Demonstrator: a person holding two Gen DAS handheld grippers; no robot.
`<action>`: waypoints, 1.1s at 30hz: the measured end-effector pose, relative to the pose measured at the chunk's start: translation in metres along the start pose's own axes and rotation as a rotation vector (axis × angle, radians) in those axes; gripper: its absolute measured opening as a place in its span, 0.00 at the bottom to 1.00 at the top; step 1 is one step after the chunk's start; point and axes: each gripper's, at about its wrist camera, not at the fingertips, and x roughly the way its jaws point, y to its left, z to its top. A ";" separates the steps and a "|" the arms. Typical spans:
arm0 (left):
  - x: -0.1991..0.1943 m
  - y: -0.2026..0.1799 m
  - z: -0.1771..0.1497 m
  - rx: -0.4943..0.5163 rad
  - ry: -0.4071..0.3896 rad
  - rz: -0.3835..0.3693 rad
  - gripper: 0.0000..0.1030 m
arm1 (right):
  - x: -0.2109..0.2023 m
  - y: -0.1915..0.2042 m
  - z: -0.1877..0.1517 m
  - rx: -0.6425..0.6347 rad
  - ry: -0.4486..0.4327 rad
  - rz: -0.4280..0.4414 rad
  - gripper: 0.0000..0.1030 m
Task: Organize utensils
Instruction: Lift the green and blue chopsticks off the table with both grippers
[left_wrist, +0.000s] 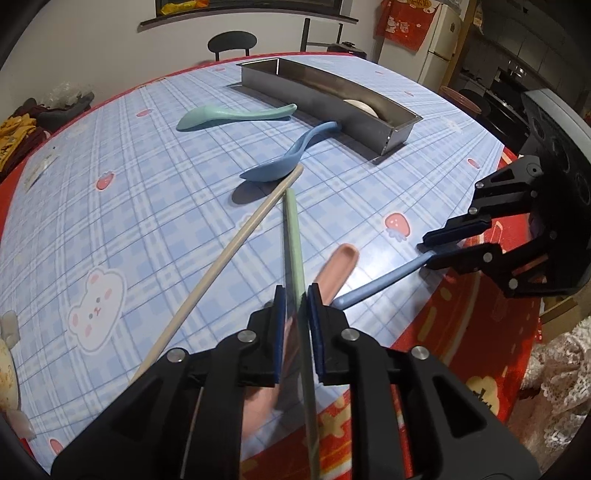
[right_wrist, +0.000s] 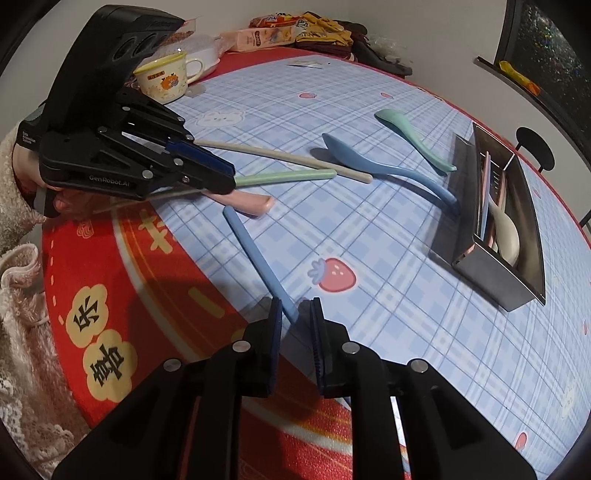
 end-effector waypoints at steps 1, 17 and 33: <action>0.001 0.000 0.001 0.002 0.001 0.000 0.16 | 0.000 0.000 0.000 0.002 -0.001 0.000 0.17; -0.010 0.021 -0.009 -0.127 -0.083 0.053 0.11 | -0.009 -0.034 -0.017 0.184 -0.010 -0.037 0.07; -0.003 0.021 -0.012 -0.137 -0.059 0.053 0.11 | -0.012 -0.025 -0.021 0.133 0.021 -0.057 0.11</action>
